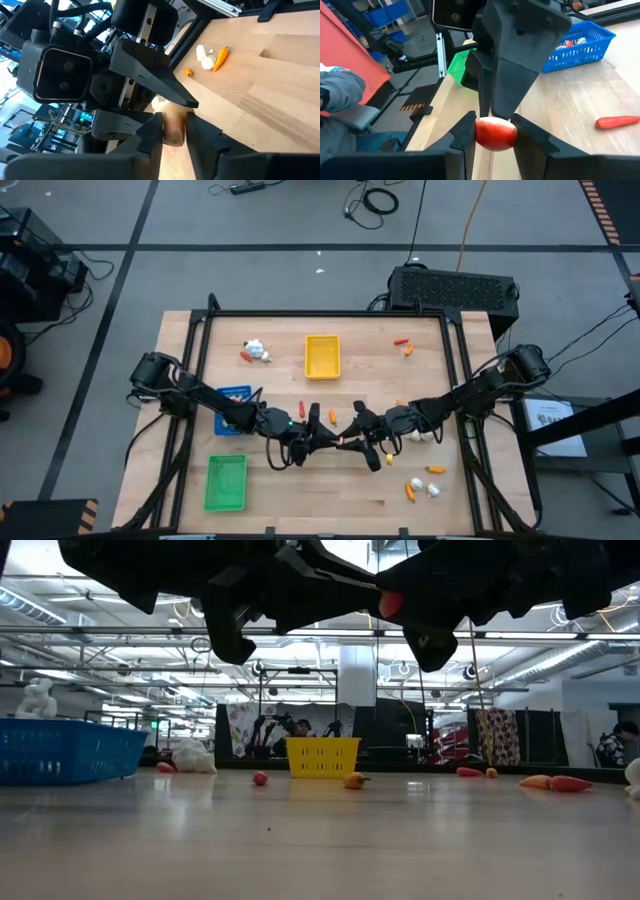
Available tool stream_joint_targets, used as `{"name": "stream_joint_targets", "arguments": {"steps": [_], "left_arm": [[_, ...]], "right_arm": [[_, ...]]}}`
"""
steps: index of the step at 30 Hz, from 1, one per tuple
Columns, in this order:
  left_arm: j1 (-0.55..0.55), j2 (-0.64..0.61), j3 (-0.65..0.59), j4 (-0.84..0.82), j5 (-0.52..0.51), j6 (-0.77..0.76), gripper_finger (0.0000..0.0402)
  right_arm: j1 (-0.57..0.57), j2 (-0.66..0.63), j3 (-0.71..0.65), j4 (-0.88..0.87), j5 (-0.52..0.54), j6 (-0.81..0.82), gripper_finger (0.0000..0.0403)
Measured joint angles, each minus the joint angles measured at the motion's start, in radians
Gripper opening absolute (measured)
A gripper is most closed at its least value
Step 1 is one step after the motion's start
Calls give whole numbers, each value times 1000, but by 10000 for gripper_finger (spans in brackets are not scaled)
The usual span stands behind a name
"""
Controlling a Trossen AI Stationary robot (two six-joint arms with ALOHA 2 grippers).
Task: Sort produce into baskets
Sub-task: Put the orange mushroom into the blue bin
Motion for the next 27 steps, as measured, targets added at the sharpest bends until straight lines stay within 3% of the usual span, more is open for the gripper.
{"name": "stream_joint_targets", "arguments": {"steps": [5, 9, 16, 21, 27], "left_arm": [[-3, 0, 0, -6, -3, 0, 37], [-3, 0, 0, -2, -28, 0, 22], [-65, -79, 1, -93, -330, -10, 20], [-109, -209, 1, -467, -445, -198, 20], [-123, -441, 1, -1149, -522, -674, 19]], "right_arm": [[-2, 0, 0, -1, 3, -4, 103], [-12, 0, 0, 2, 7, -6, 126], [-48, -10, 1, -36, 46, -48, 202], [-73, -10, 1, -53, 56, -128, 246], [-101, -10, 1, -66, 54, -139, 270]]}}
